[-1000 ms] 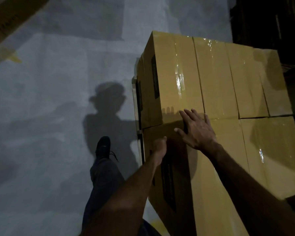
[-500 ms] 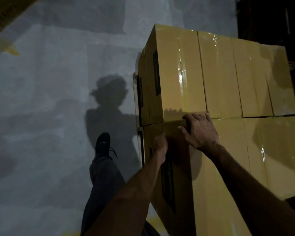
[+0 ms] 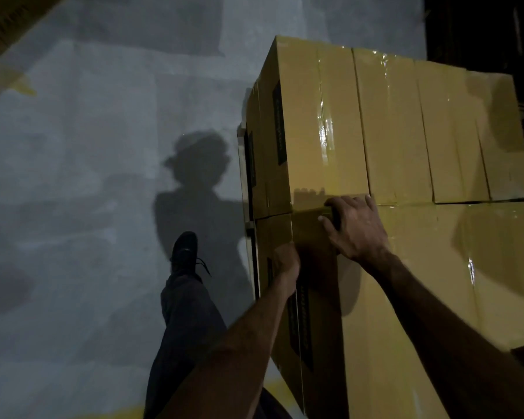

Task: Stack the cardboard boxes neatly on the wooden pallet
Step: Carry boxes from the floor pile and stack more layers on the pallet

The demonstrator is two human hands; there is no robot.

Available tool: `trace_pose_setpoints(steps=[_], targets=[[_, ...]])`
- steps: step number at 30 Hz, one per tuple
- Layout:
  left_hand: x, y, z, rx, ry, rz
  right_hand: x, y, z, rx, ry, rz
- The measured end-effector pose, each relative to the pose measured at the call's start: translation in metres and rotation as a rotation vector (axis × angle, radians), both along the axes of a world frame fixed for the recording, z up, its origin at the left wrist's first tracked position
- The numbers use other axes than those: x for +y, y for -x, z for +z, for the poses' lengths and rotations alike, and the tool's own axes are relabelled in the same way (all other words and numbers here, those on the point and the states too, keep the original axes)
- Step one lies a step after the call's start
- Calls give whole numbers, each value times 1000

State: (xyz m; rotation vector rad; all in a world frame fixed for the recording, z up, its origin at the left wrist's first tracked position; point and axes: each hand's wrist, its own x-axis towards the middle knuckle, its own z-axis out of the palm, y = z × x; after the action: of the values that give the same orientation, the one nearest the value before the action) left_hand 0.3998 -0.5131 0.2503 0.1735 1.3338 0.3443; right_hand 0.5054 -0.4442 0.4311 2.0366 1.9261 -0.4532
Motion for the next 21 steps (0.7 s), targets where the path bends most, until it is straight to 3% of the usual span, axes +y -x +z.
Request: trace_pose_setpoints(steps=[8, 21], targets=[[-18, -3, -3, -32, 52, 19, 0, 6, 1, 39, -35, -6], [-9, 6, 11, -71, -36, -18, -1, 1, -8, -67, -21, 29]])
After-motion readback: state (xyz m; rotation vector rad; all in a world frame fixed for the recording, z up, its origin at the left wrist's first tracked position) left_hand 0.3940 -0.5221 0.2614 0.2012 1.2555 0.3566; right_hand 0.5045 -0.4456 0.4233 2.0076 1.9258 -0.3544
